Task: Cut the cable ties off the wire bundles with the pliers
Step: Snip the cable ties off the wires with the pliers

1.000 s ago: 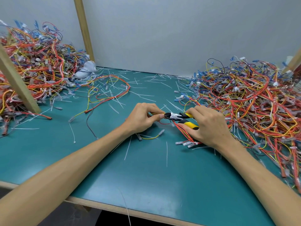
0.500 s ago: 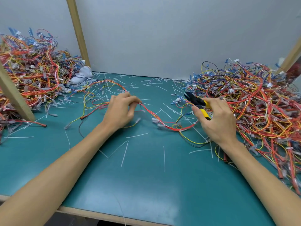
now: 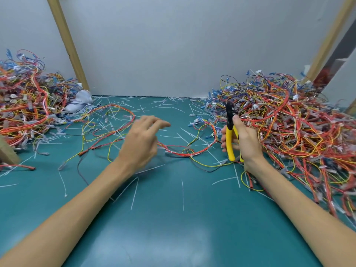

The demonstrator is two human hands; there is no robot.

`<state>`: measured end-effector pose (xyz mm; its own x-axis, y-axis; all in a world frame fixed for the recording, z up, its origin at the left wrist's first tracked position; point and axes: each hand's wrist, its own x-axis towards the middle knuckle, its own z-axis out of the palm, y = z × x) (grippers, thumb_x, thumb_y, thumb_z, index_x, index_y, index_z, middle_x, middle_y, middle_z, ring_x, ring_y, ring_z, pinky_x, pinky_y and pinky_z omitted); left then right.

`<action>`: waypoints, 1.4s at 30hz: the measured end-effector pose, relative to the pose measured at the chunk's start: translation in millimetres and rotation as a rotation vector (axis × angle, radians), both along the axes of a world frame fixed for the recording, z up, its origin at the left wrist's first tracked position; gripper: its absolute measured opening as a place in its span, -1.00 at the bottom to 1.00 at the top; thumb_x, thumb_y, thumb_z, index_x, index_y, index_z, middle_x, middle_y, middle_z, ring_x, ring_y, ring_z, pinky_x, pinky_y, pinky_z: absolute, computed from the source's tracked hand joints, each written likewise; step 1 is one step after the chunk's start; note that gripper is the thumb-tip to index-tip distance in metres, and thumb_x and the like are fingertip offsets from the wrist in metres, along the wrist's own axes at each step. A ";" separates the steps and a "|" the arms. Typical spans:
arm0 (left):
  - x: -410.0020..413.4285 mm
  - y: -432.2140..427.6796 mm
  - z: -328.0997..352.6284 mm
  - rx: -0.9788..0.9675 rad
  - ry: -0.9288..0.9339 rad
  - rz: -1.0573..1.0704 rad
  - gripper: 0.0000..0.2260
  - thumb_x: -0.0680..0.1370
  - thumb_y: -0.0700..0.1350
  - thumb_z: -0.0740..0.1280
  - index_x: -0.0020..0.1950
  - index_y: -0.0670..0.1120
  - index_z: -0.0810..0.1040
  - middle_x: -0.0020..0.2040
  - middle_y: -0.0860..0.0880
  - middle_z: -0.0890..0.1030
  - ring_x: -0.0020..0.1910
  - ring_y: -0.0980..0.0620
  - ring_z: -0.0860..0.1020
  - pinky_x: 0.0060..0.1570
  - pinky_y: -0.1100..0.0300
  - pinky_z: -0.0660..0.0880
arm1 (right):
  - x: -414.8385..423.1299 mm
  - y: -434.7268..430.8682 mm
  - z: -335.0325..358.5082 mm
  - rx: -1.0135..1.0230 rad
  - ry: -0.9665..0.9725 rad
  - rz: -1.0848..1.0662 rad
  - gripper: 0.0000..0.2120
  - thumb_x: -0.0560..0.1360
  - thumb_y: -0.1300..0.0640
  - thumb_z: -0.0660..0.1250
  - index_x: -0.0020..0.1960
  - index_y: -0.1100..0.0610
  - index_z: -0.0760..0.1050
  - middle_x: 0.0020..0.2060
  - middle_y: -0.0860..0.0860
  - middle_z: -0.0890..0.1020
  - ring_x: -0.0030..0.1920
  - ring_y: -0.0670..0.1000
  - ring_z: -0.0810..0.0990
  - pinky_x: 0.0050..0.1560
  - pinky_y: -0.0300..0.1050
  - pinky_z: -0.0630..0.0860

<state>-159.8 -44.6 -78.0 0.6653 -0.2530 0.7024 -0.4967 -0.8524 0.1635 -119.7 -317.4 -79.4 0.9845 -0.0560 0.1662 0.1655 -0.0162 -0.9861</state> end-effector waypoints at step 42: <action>10.9 32.4 -9.0 0.091 0.244 0.399 -0.71 0.44 -0.32 0.33 0.13 -0.13 0.59 0.08 -0.14 0.57 0.09 -0.21 0.45 0.06 -0.04 0.38 | 4.1 -6.8 1.2 0.605 0.314 0.286 -0.55 0.56 -0.13 0.20 -0.04 0.27 0.56 -0.22 0.19 0.62 -0.19 0.18 0.64 -0.08 0.06 0.63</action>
